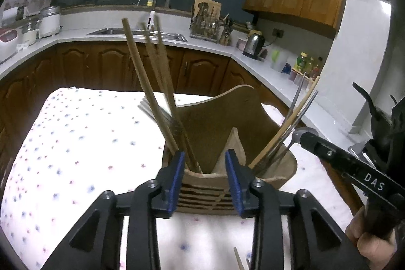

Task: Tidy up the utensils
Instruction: 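Lower the fork and spoon into the holder and open both tools, then withdraw both open tools back over the remaining utensils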

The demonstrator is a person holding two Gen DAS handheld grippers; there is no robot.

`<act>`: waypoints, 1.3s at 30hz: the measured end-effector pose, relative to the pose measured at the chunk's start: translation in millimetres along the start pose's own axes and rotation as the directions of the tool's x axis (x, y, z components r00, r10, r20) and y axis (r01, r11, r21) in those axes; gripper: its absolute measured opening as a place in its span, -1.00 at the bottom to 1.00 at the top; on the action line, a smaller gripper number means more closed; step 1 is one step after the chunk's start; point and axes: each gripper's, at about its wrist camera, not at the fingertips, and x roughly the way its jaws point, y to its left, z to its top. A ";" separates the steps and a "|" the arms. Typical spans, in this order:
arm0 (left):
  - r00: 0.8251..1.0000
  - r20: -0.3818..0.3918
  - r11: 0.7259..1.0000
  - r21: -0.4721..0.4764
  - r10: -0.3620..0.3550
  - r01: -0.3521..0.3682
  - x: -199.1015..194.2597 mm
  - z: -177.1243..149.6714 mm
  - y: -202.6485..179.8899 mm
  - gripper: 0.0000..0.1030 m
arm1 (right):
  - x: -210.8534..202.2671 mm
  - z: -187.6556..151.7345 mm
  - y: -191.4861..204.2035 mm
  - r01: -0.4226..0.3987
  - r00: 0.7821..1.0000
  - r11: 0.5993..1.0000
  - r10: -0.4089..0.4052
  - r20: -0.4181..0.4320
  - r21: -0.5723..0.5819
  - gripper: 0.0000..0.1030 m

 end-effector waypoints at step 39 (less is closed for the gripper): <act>0.988 0.097 0.992 -0.053 0.123 -0.118 -246.5 -151.4 12.3 0.97 | -166.3 -149.9 41.9 -0.019 0.994 0.999 0.015 0.110 0.038 0.81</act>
